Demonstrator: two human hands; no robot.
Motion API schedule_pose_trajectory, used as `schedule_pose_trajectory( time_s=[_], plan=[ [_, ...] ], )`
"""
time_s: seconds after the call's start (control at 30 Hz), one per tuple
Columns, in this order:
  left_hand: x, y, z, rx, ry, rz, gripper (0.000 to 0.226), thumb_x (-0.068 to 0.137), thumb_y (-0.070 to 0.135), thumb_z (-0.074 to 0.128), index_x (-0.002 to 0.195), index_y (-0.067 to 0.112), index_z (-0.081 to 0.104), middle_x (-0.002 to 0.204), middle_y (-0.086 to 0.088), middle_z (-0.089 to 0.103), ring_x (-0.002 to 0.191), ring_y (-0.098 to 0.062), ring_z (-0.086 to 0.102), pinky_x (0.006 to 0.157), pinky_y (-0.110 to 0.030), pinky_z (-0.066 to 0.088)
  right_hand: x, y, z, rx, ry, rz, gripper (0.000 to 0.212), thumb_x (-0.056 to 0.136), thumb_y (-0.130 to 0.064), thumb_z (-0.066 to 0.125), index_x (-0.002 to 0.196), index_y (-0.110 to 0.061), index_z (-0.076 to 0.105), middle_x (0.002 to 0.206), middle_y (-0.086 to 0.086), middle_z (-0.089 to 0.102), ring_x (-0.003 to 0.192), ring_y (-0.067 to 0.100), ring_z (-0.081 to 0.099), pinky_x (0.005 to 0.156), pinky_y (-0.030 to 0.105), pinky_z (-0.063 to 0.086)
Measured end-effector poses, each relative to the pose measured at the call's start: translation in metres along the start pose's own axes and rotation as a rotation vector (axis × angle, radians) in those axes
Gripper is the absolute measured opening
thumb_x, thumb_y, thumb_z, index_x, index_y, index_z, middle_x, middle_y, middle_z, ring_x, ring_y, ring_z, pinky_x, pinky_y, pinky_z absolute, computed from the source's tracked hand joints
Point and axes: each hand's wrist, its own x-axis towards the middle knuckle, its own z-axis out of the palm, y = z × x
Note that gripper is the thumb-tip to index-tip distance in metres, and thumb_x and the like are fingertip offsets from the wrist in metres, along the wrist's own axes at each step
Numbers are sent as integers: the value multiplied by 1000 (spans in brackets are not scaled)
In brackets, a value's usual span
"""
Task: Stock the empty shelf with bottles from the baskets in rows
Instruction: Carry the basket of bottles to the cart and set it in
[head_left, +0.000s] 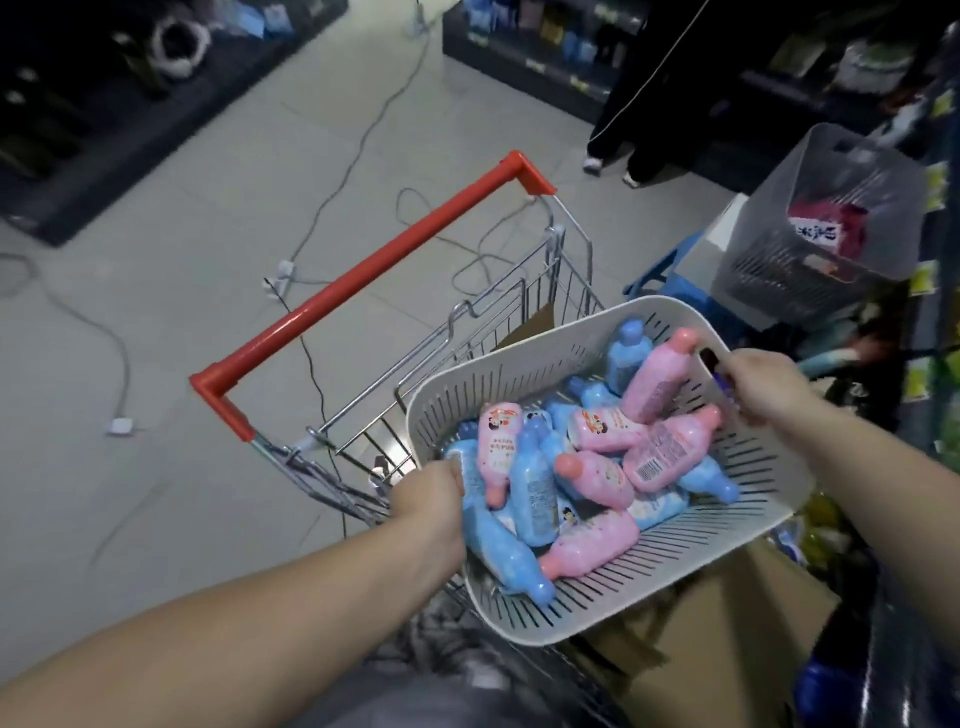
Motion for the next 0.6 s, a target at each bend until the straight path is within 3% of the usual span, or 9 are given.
schedule_pose_trajectory(
  time_s=[0.1,0.27,0.4,0.6],
  plan=[
    [6,-9,0,-24,19,-2,30,77,-8,51,54,10,42,47,-4,43,45,-19,41,43,-22,30,19,-7,15,-59,10,-74,26,88,-19,47,64,-10,54,62,11,53,56,27,48,57,33,40],
    [6,-24,6,-71,45,-22,25,75,-11,51,60,9,45,52,-5,41,43,-17,36,32,-12,24,49,-31,32,-147,-18,-212,30,95,-22,47,74,-7,61,71,11,58,71,29,53,64,34,37],
    [14,-43,8,-86,73,-46,13,71,-7,54,66,4,55,59,-11,49,50,-20,44,44,-21,35,70,-45,51,-253,-86,-281,28,99,-25,45,85,-11,63,85,9,62,75,22,53,67,32,35],
    [12,-61,8,-113,97,-54,18,76,-11,49,66,4,51,52,-7,41,43,-18,37,33,-15,28,76,-45,80,-310,-86,-300,21,97,-22,44,95,-9,61,101,19,64,94,35,59,83,39,45]
  ],
)
